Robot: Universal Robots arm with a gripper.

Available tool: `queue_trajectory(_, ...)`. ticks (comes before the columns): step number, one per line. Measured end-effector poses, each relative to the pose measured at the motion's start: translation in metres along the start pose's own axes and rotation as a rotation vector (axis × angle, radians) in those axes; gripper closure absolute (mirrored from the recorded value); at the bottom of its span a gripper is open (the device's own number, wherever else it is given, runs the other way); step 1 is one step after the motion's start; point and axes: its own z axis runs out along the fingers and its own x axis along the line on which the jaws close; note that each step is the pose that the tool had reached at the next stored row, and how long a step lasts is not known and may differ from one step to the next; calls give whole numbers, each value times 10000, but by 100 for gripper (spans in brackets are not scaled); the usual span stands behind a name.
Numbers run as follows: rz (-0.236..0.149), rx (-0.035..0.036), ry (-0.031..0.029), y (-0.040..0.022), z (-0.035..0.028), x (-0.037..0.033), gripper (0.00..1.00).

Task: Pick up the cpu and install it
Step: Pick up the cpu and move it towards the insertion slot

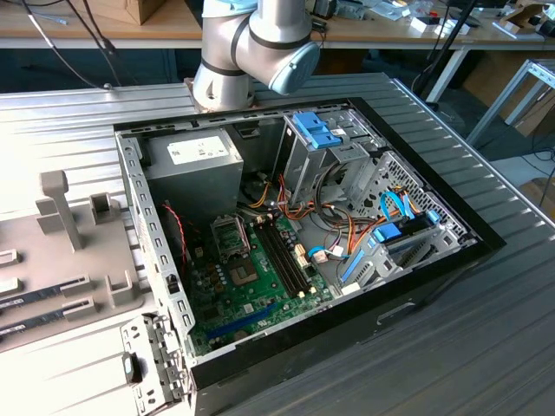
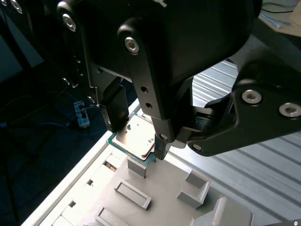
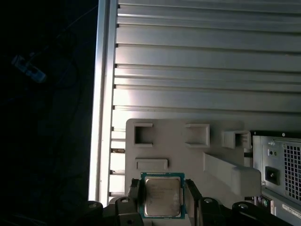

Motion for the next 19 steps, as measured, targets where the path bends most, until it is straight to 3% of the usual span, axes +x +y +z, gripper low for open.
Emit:
queue_trajectory(15,0,0,0,11,-163,-5,53)
queue_trajectory(19,0,1,1,12,-175,-5,53)
